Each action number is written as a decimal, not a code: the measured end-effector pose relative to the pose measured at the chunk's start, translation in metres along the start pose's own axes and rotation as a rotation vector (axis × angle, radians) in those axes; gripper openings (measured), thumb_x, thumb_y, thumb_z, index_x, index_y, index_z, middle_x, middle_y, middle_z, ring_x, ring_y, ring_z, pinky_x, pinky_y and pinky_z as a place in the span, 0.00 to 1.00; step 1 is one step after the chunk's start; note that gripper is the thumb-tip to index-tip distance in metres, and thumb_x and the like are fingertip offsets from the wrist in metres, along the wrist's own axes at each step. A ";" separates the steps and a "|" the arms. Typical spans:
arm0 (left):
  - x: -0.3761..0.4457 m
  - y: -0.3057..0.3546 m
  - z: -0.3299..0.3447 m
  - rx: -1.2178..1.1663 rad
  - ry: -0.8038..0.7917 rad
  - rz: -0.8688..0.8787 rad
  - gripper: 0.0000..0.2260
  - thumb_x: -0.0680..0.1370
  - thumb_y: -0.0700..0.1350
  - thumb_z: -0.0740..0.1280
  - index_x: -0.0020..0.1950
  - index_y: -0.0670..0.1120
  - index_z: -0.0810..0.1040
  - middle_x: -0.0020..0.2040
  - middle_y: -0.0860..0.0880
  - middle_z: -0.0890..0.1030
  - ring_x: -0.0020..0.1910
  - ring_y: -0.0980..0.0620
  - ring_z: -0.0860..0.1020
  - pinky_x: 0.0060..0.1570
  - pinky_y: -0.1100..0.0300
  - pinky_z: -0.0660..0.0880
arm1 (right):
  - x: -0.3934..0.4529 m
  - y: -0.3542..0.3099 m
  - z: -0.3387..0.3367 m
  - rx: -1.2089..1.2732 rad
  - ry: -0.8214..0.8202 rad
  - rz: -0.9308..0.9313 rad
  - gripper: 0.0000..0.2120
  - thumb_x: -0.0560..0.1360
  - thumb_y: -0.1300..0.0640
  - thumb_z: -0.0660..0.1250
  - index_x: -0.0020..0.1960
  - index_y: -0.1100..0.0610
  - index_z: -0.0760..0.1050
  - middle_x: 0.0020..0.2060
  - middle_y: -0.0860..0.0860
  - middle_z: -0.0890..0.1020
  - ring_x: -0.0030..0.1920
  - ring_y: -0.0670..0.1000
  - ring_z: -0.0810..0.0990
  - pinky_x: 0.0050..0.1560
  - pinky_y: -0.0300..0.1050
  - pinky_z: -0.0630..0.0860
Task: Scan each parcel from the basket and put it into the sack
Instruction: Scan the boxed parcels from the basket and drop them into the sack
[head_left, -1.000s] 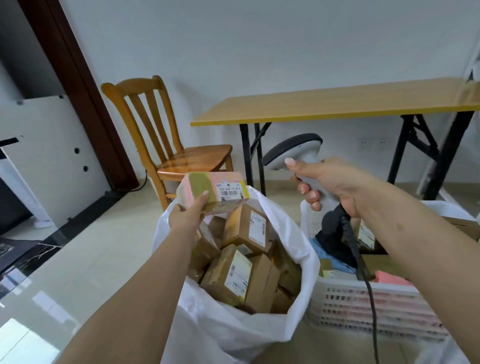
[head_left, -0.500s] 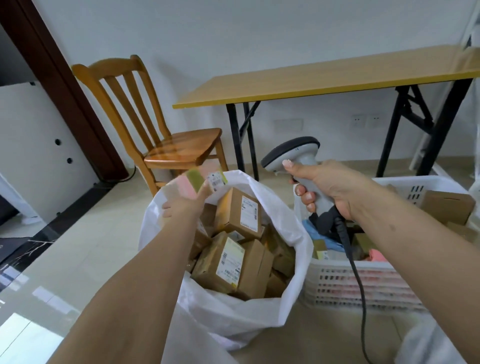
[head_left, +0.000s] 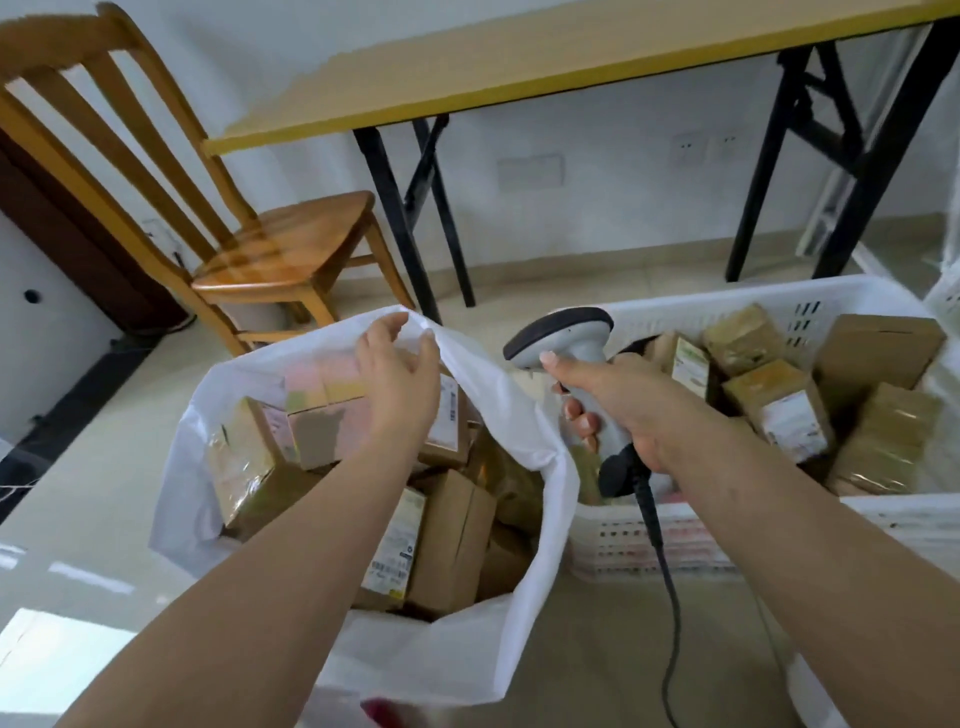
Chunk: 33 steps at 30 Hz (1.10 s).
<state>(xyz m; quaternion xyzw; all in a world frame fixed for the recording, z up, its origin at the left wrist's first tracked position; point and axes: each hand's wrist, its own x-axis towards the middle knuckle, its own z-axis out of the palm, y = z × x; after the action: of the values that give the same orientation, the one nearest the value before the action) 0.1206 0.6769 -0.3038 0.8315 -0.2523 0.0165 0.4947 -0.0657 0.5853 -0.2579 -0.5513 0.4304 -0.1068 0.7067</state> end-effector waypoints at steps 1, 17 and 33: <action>0.002 0.006 0.015 0.001 -0.035 0.028 0.17 0.81 0.49 0.64 0.70 0.52 0.67 0.66 0.53 0.70 0.54 0.62 0.72 0.58 0.62 0.69 | 0.011 0.001 -0.006 -0.004 0.012 0.016 0.20 0.74 0.44 0.71 0.53 0.61 0.77 0.31 0.52 0.76 0.26 0.46 0.70 0.28 0.40 0.72; -0.020 0.018 0.097 -0.185 -0.287 -0.170 0.18 0.81 0.43 0.64 0.70 0.46 0.68 0.62 0.50 0.74 0.61 0.54 0.72 0.56 0.62 0.69 | 0.071 -0.012 -0.038 0.018 0.096 0.076 0.15 0.75 0.48 0.71 0.49 0.61 0.75 0.29 0.52 0.74 0.22 0.46 0.68 0.23 0.38 0.67; -0.081 0.093 0.134 -0.101 -0.587 0.058 0.17 0.78 0.38 0.67 0.67 0.46 0.71 0.54 0.49 0.75 0.54 0.50 0.75 0.53 0.60 0.73 | 0.015 0.024 -0.179 0.271 0.321 0.034 0.10 0.76 0.54 0.71 0.50 0.59 0.74 0.27 0.51 0.72 0.22 0.46 0.68 0.21 0.36 0.68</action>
<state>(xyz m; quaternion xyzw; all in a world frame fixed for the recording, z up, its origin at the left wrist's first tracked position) -0.0202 0.5626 -0.3184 0.7675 -0.4087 -0.2230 0.4407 -0.1943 0.4613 -0.2903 -0.4200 0.5283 -0.2383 0.6984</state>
